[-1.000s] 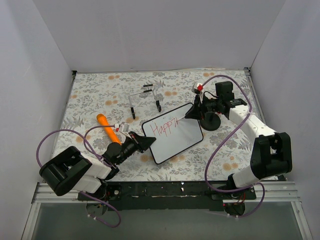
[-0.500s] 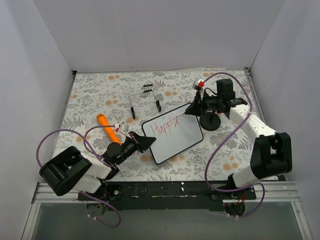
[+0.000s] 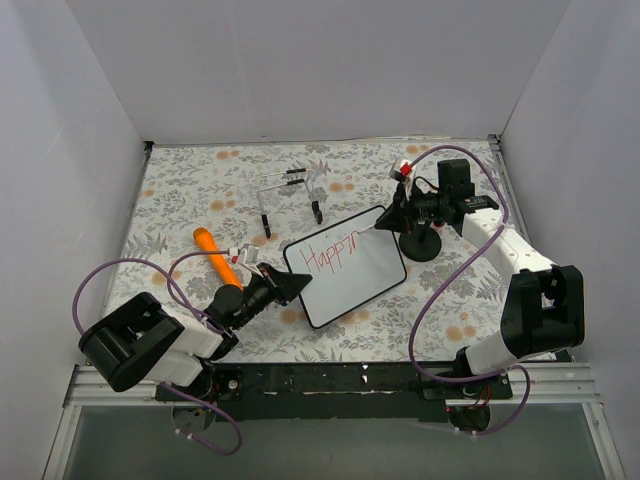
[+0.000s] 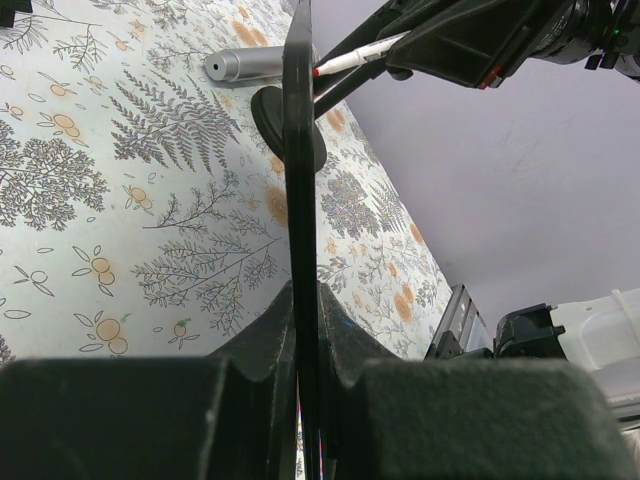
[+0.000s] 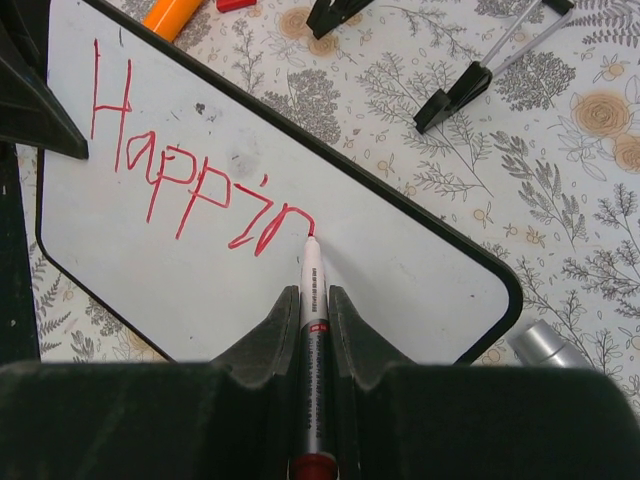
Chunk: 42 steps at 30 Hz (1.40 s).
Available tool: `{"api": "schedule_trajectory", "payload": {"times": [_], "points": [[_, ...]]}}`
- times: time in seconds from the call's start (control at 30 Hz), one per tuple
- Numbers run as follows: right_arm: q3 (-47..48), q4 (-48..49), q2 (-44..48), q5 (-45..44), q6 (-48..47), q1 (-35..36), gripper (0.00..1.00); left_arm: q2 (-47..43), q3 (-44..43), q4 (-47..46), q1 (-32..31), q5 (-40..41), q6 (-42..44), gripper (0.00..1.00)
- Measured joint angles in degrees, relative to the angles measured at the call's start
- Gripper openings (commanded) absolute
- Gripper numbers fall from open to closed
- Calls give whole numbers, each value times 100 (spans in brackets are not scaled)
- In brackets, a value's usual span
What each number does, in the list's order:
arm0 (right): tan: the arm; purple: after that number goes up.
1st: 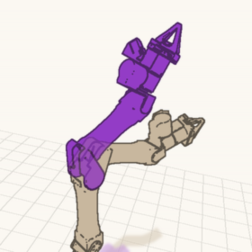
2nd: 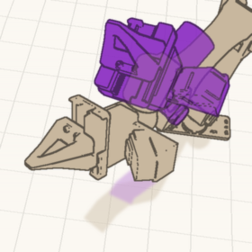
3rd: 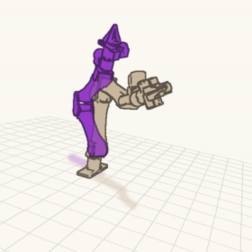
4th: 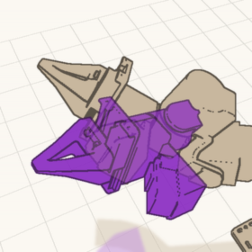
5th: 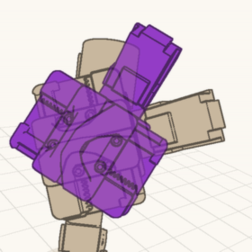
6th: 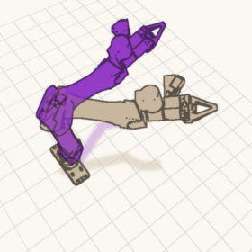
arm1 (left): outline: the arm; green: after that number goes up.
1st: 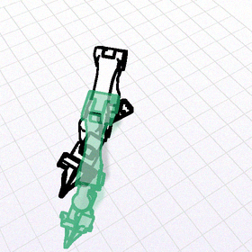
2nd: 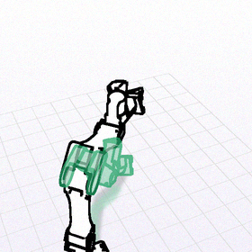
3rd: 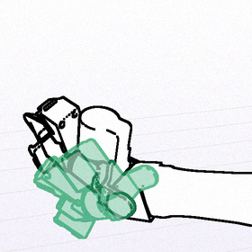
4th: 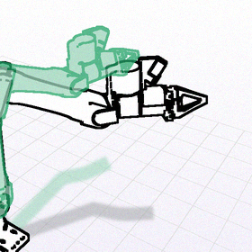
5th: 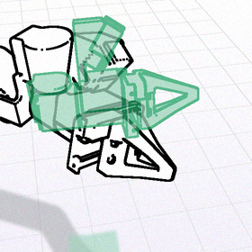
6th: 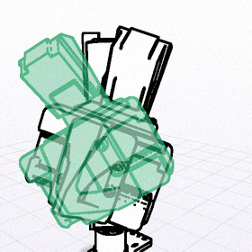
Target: Write a sentence on the whiteboard
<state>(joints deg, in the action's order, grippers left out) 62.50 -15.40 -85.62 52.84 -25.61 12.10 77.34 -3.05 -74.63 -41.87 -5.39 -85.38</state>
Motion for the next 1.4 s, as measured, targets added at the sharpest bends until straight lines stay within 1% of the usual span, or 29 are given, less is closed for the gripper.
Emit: {"api": "schedule_trajectory", "payload": {"times": [0.33,0.5,0.7,0.87,1.07,1.4], "points": [[-2,-697,-9,-2,-562,-13,1,24,0,-11,0,2,-9,0],[-4,-868,-11,-4,-660,-13,1,26,0,-17,0,0,-4,0],[0,-870,17,20,-612,-15,1,24,0,-28,0,-7,20,0],[0,-822,240,50,-509,-66,1,24,0,-42,0,-24,59,0],[-72,-428,494,140,-319,-210,1,24,0,-42,0,-28,61,0],[-243,-118,483,138,-199,-306,1,24,0,-46,0,-37,79,0]]}}
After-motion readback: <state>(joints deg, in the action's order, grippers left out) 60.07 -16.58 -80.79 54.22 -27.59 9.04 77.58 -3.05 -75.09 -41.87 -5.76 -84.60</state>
